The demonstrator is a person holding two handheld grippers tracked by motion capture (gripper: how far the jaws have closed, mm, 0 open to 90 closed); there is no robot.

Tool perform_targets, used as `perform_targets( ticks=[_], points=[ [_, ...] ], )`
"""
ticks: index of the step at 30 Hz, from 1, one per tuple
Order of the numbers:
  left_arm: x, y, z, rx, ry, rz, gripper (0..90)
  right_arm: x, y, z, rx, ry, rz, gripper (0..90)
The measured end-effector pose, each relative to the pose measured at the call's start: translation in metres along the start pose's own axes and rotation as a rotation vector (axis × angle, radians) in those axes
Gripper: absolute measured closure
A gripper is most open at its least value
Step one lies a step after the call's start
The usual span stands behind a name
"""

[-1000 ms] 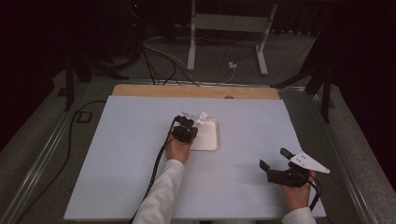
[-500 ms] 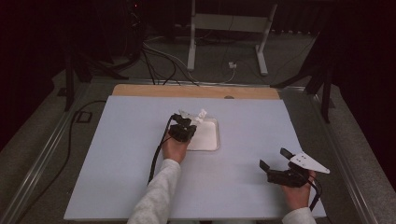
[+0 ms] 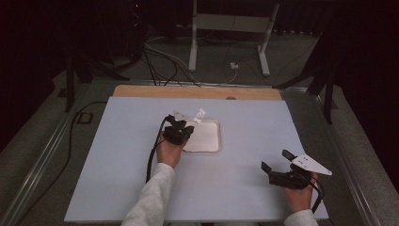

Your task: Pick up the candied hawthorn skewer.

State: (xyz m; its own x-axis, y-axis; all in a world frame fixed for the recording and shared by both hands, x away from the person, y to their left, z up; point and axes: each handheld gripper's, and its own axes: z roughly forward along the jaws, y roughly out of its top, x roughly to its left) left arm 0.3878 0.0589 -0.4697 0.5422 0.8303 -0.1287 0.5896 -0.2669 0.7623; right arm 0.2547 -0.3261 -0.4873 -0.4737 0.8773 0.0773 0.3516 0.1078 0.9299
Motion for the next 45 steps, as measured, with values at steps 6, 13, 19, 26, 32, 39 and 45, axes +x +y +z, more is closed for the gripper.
perform_targets(
  ticks=[6, 13, 19, 26, 32, 39, 45],
  points=[
    [0.007, -0.004, -0.016, -0.022, -0.024, 0.005, 90.0, 0.000, 0.000, 0.000, 0.001, 0.000, 0.000, 0.3],
    [0.017, -0.011, -0.037, -0.048, -0.038, 0.002, 90.0, 0.001, 0.000, 0.001, 0.006, 0.000, -0.001, 0.3],
    [0.024, -0.022, -0.051, -0.066, -0.038, 0.008, 90.0, 0.002, 0.000, 0.001, 0.004, -0.002, -0.003, 0.3],
    [0.029, -0.032, -0.069, -0.102, -0.047, 0.043, 90.0, 0.004, 0.000, 0.003, 0.005, 0.001, -0.002, 0.3],
    [0.032, -0.038, -0.080, -0.135, -0.057, 0.065, 90.0, 0.008, 0.001, 0.005, 0.000, 0.025, 0.012, 0.3],
    [0.028, -0.045, -0.087, -0.156, -0.083, 0.105, 90.0, 0.013, 0.017, 0.009, -0.009, 0.101, 0.036, 0.3],
    [0.023, -0.047, -0.088, -0.162, -0.101, 0.130, 90.0, 0.013, 0.043, 0.014, -0.078, 0.177, 0.036, 0.3]
  ],
)
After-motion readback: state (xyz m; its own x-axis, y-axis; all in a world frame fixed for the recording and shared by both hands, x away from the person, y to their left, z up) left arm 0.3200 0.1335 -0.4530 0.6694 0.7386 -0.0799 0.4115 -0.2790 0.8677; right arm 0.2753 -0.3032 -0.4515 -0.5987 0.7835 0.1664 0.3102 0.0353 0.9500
